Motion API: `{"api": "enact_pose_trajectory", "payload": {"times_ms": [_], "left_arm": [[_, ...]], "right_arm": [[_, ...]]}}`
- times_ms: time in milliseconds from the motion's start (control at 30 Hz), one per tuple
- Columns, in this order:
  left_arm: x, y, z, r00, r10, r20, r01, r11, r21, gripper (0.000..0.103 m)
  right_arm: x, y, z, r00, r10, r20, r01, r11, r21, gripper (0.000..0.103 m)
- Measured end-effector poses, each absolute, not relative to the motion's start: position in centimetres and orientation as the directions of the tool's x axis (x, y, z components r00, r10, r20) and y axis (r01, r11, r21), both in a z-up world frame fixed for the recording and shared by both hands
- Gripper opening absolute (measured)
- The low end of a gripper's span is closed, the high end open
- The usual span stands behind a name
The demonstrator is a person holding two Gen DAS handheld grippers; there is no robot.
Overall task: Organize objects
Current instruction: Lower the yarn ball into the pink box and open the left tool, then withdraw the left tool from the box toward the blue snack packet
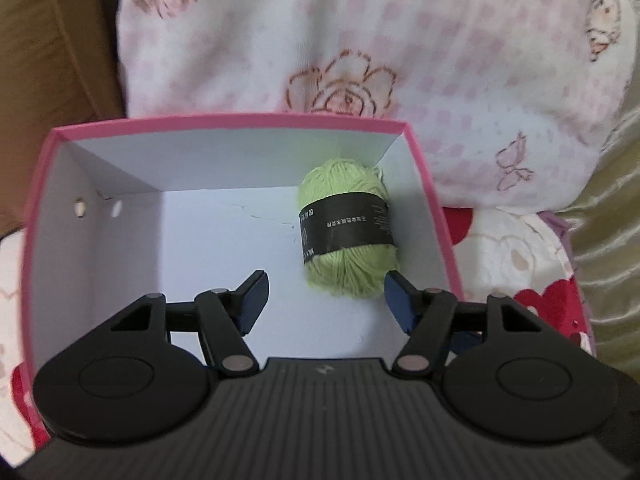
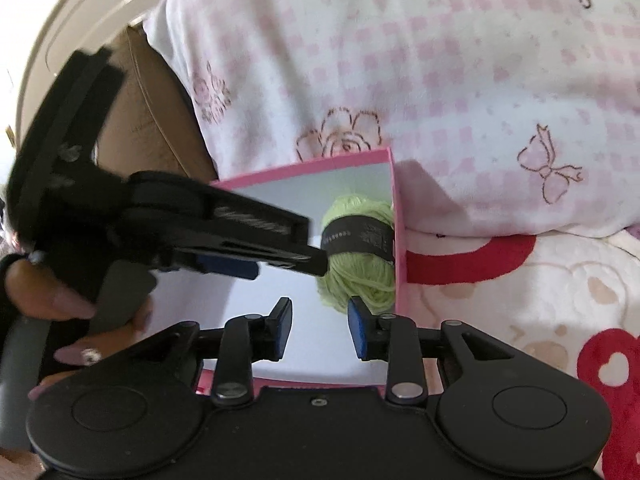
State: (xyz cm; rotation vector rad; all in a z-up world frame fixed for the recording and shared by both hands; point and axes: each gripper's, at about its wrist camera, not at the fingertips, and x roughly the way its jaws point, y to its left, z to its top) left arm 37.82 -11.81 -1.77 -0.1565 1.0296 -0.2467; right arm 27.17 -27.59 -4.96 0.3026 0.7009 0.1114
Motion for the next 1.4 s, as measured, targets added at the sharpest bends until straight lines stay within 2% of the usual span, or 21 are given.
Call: {"api": "enact_pose_trajectory", "payload": {"times_ms": [133, 233, 333, 533, 600, 800, 967, 1067, 1200, 1400], "left_arm": [[35.2, -11.2, 1.0, 0.505, -0.237, -0.830, 0.153, 0.971, -0.185, 0.067], [33.3, -10.4, 2.8, 0.512, -0.251, -0.822, 0.182, 0.966, -0.182, 0.071], [31.7, -9.5, 4.5, 0.502, -0.263, -0.824, 0.177, 0.964, -0.199, 0.072], [27.8, -8.9, 7.7, 0.488, -0.244, -0.838, 0.207, 0.965, -0.160, 0.074], [26.4, -8.6, 8.8, 0.490, -0.234, -0.840, 0.220, 0.965, -0.141, 0.078], [23.0, -6.9, 11.0, 0.481, -0.221, -0.849, 0.222, 0.967, -0.125, 0.083], [21.0, -6.0, 11.1, 0.498, -0.103, -0.861, 0.202, 0.979, -0.001, 0.086], [20.0, -5.3, 11.0, 0.463, -0.107, -0.880, 0.210, 0.978, -0.009, 0.087], [18.2, -4.6, 11.0, 0.461, -0.101, -0.882, 0.215, 0.977, 0.000, 0.094], [15.9, -4.2, 10.1, 0.420, -0.123, -0.899, 0.244, 0.970, -0.019, 0.099]], "right_arm": [[25.6, -26.9, -3.8, 0.761, 0.197, -0.618, -0.028, 0.962, 0.272, 0.039], [24.6, -26.5, -2.5, 0.750, 0.185, -0.635, -0.055, 0.974, 0.219, 0.040], [23.5, -26.6, -0.8, 0.742, 0.200, -0.640, -0.063, 0.971, 0.231, 0.041], [20.9, -25.0, 2.0, 0.697, 0.194, -0.691, -0.108, 0.980, 0.166, 0.057], [19.6, -24.3, 3.2, 0.700, 0.187, -0.689, -0.128, 0.982, 0.137, 0.067], [16.7, -22.9, 5.4, 0.712, 0.178, -0.679, -0.153, 0.983, 0.097, 0.087], [14.3, -22.3, 6.7, 0.715, 0.204, -0.668, -0.183, 0.978, 0.102, 0.087], [13.4, -21.9, 7.1, 0.715, 0.218, -0.665, -0.196, 0.975, 0.109, 0.087], [12.3, -21.2, 7.5, 0.711, 0.203, -0.673, -0.198, 0.977, 0.085, 0.089], [10.9, -20.1, 7.7, 0.686, 0.188, -0.703, -0.218, 0.975, 0.048, 0.092]]}}
